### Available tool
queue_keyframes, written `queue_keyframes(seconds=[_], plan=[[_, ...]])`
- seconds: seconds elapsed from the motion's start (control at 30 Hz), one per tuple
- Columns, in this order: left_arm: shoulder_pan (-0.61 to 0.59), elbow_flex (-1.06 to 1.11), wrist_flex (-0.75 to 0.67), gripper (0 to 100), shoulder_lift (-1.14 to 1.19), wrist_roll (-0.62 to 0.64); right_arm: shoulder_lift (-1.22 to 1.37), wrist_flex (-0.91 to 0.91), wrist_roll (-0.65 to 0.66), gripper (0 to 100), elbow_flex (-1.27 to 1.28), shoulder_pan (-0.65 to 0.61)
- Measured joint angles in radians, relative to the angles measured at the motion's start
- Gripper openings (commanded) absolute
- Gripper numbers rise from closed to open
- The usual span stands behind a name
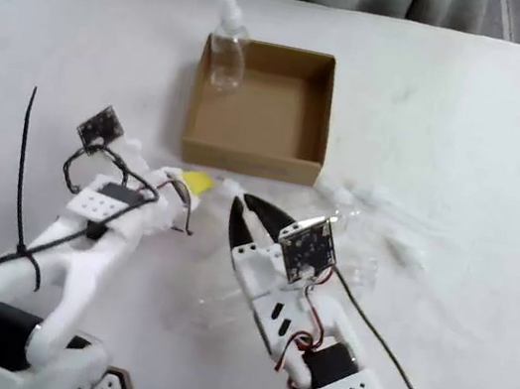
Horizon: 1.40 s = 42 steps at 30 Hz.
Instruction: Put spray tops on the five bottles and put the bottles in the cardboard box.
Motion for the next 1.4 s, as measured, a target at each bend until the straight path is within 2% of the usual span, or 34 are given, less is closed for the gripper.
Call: queue_keyframes(seconds=[0.1,0.27,0.37,0.57,0.63,0.73,0.9,1.0,1.17,1.33,1.4], plan=[[-0.002,-0.003,0.000,26,0.008,0.002,0.000,0.000,0.000,2.7,0.000,0.000],[-0.038,-0.015,-0.008,1,-0.005,0.000,0.000,0.000,0.000,2.7,0.000,0.000],[-0.086,-0.015,-0.002,6,-0.023,-0.012,0.000,0.000,0.000,2.7,0.000,0.000],[-0.150,-0.008,0.000,5,-0.072,-0.038,0.000,0.000,0.000,2.7,0.000,0.000],[-0.169,-0.008,0.025,5,-0.098,-0.087,0.000,0.000,0.000,2.7,0.000,0.000],[-0.198,-0.009,0.117,5,-0.130,-0.253,0.000,0.000,0.000,2.7,0.000,0.000],[-0.229,-0.037,0.265,5,-0.141,-0.657,0.000,0.000,0.000,2.7,0.000,0.000],[-0.229,-0.046,0.310,6,-0.143,-0.845,0.000,0.000,0.000,2.7,0.000,0.000],[-0.204,-0.046,0.324,7,-0.143,-0.901,0.000,0.000,0.000,2.7,0.000,0.000],[-0.186,-0.049,0.334,22,-0.143,-0.907,0.000,0.000,0.000,2.7,0.000,0.000],[-0.183,-0.057,0.356,24,-0.143,-0.904,0.000,0.000,0.000,2.7,0.000,0.000]])
